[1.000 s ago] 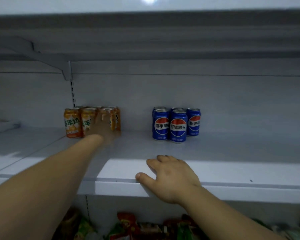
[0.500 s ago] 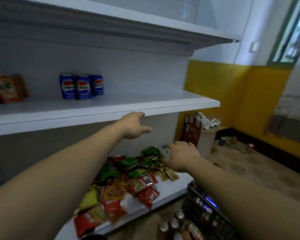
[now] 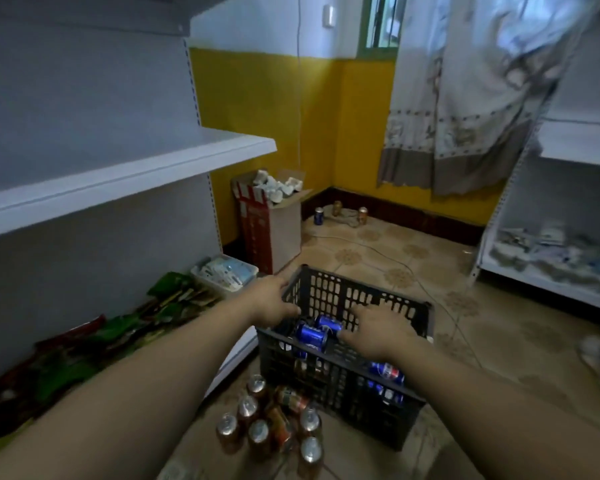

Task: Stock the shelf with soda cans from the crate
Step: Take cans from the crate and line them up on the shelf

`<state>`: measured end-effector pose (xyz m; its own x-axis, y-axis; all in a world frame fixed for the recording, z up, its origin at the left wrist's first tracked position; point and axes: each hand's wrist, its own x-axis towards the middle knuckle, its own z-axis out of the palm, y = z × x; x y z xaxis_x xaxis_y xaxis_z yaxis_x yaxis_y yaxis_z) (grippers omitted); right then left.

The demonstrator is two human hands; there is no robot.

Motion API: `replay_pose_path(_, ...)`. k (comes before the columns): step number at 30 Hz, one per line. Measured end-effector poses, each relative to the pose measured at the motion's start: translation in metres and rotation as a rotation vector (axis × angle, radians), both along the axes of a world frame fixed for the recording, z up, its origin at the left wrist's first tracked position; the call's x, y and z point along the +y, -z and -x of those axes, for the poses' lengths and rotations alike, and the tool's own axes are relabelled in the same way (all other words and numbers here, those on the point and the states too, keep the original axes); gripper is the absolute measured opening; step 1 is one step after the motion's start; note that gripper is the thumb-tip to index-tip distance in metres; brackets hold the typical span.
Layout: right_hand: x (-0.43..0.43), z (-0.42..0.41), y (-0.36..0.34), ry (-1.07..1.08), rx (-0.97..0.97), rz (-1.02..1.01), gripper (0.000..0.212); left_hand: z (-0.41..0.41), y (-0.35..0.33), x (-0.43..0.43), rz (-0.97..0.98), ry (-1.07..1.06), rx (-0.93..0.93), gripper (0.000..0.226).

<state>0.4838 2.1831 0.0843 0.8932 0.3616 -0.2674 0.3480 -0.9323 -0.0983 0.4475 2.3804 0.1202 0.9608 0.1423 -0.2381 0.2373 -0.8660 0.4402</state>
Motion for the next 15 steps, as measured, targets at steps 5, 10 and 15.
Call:
replay_pose_path(5,-0.027,-0.049,0.067,0.094,0.132,0.007,0.052,-0.066,0.077,-0.011,0.064,0.063,0.131,0.056)
replay_pose_path(10,-0.026,-0.115,0.141,0.152,0.256,-0.039,0.05,-0.13,0.155,-0.009,0.037,0.095,0.283,0.066)
replay_pose_path(15,-0.006,-0.178,0.225,0.225,0.385,-0.136,0.043,-0.201,0.232,0.005,0.031,0.104,0.377,0.057)
